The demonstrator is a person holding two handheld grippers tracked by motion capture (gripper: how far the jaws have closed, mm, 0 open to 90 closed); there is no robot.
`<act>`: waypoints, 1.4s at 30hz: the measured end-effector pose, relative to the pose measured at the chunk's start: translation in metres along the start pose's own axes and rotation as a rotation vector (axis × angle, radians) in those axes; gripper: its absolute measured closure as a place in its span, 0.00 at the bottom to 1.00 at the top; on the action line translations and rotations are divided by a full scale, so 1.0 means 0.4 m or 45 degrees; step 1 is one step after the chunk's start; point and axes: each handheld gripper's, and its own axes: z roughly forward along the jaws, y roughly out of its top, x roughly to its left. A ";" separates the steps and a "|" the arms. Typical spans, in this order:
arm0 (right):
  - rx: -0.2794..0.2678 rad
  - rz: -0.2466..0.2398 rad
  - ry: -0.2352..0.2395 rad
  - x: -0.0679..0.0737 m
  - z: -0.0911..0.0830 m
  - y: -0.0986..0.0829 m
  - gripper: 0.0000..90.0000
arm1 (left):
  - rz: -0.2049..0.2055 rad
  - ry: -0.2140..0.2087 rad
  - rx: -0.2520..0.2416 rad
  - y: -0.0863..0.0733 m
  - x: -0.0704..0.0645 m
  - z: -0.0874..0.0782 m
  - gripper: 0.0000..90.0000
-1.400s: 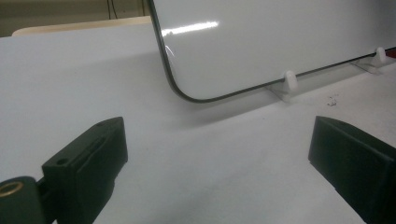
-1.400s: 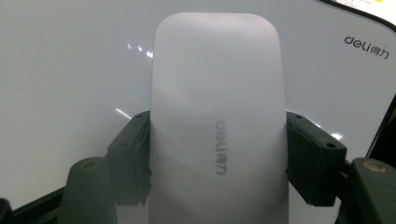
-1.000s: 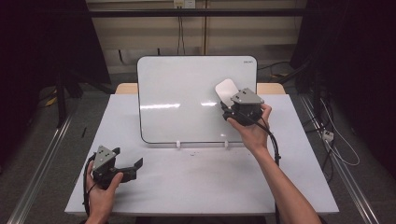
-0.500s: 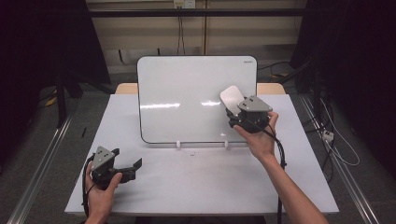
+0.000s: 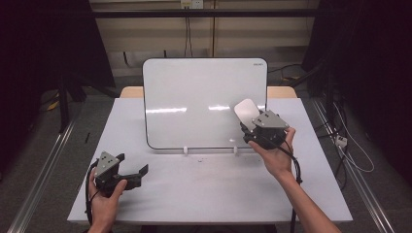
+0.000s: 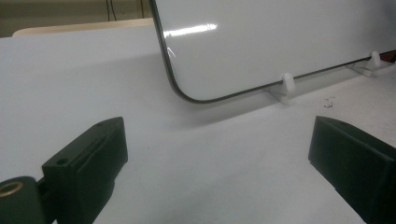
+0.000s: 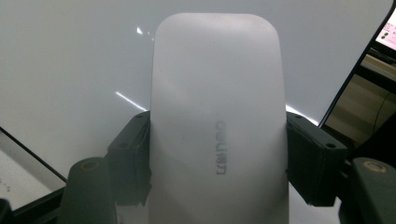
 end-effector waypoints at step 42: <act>0.135 -0.099 -0.071 0.049 0.091 -0.099 0.35 | 0.004 0.020 0.005 0.001 -0.007 0.004 0.05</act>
